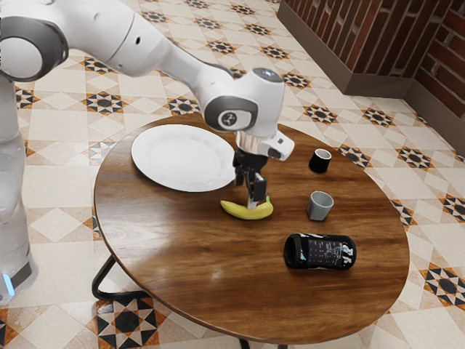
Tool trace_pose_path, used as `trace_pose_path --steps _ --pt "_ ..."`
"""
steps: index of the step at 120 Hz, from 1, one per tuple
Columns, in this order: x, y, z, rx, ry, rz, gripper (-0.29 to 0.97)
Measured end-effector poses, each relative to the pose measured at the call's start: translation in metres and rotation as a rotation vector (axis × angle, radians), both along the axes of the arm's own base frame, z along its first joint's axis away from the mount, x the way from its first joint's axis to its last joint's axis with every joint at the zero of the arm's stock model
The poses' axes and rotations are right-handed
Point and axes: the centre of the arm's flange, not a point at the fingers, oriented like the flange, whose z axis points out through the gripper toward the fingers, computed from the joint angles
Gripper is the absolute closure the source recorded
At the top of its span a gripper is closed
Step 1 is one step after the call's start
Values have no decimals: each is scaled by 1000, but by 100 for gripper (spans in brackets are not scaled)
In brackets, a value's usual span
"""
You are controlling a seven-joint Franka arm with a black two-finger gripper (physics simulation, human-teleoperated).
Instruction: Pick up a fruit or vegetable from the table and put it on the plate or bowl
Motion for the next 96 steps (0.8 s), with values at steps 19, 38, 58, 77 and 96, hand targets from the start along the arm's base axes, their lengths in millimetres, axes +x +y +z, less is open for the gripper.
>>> trace_pose_path --steps 19,38,58,77,96 --pt "3 0 1 -1 -8 0 0" --pt "6 -1 -1 -2 -6 -1 0" --pt "8 -2 -2 -2 -6 -2 0" --pt "8 -5 -4 -7 -6 -3 0" --pt "9 -11 -8 -11 -4 -11 0"
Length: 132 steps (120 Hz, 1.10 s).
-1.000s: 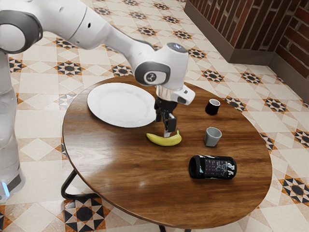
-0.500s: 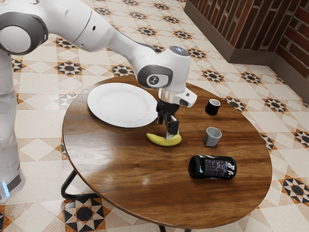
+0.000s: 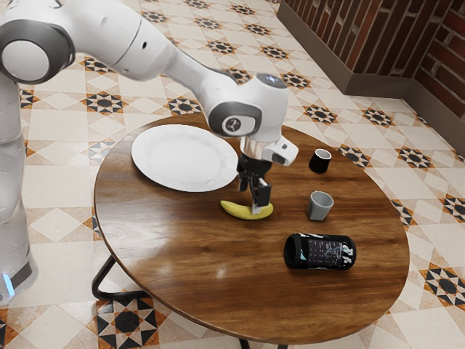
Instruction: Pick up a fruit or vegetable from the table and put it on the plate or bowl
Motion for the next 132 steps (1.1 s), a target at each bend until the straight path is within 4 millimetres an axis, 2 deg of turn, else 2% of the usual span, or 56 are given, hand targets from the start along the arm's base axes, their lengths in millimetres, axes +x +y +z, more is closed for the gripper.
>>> trace_pose_path --steps 36,82,101,112,117,132 --pt "2 -7 -10 -3 10 -9 2" --pt "4 -2 -12 -8 10 4 42" --pt "4 -1 -13 -5 9 6 51" --pt "2 -2 0 -3 -11 8 58" --pt "-1 -2 11 -2 -27 8 55" --pt "-16 -4 59 0 -86 2 54"
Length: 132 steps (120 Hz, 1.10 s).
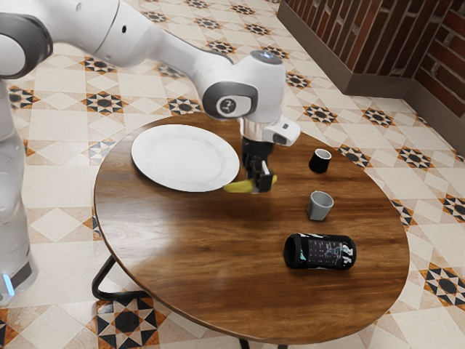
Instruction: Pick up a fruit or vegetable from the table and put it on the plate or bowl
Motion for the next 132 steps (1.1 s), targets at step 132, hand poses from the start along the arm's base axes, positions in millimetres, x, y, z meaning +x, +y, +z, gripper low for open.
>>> trace_pose_path --steps 132 --pt "-75 152 78 49 55 212 10"
